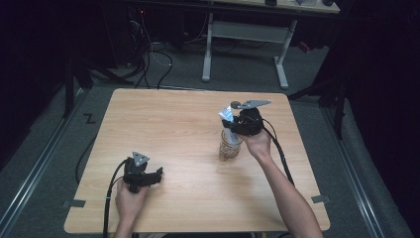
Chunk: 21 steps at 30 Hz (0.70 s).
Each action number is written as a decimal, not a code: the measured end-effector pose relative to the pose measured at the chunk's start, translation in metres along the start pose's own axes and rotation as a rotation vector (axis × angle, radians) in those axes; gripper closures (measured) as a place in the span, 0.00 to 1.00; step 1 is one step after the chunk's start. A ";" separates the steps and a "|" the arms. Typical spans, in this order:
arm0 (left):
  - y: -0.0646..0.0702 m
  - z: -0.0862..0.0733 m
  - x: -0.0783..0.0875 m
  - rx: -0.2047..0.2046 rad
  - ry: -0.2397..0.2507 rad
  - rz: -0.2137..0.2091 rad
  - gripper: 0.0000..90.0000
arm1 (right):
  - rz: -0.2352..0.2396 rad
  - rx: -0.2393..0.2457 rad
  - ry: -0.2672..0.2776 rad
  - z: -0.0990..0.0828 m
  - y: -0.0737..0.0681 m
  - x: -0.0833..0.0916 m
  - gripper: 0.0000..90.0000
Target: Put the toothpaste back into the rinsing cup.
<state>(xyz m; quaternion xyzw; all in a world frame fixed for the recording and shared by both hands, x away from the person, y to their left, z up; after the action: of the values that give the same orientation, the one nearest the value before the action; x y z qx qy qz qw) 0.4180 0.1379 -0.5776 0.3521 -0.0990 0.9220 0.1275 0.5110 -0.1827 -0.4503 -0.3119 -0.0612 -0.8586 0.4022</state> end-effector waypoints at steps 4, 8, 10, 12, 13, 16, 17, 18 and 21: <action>0.000 0.000 0.000 0.000 0.000 0.000 0.21 | 0.002 -0.006 0.000 -0.003 0.001 0.001 0.72; 0.000 0.000 0.000 0.000 0.000 0.001 0.21 | 0.000 -0.001 -0.001 -0.003 0.001 0.001 0.72; 0.000 0.000 0.000 0.000 0.000 0.001 0.21 | 0.000 0.000 -0.002 -0.003 0.000 0.001 0.72; 0.000 0.000 0.000 0.000 0.001 0.001 0.21 | 0.003 0.003 -0.007 -0.003 -0.001 0.001 0.72; 0.000 0.000 0.000 0.000 0.001 0.001 0.21 | 0.003 0.005 -0.009 -0.004 -0.001 0.000 0.72; 0.000 0.000 0.000 0.000 0.000 0.000 0.21 | -0.002 0.003 -0.014 -0.005 -0.001 0.000 0.72; 0.000 0.000 0.000 0.000 0.000 0.000 0.21 | -0.004 0.005 -0.015 -0.005 -0.001 0.000 0.72; 0.000 0.000 0.000 0.000 0.000 0.001 0.21 | -0.006 0.004 -0.017 -0.006 -0.001 0.000 0.72; 0.000 0.000 0.000 0.000 0.000 0.000 0.21 | -0.006 0.003 -0.017 -0.007 0.000 0.001 0.72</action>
<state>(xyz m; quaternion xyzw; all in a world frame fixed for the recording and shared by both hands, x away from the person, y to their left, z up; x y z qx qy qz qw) 0.4180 0.1379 -0.5776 0.3521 -0.0990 0.9219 0.1275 0.5069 -0.1859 -0.4551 -0.3183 -0.0666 -0.8572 0.3993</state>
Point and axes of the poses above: each handheld gripper's, and its own axes: x roughly backward along the jaws, z roughly out of its top, y roughly to its right, the point moved 6 cm from there along -x, roughly forward along the jaws, and after that the axes turned 9 degrees about z, right-handed, at the moved point
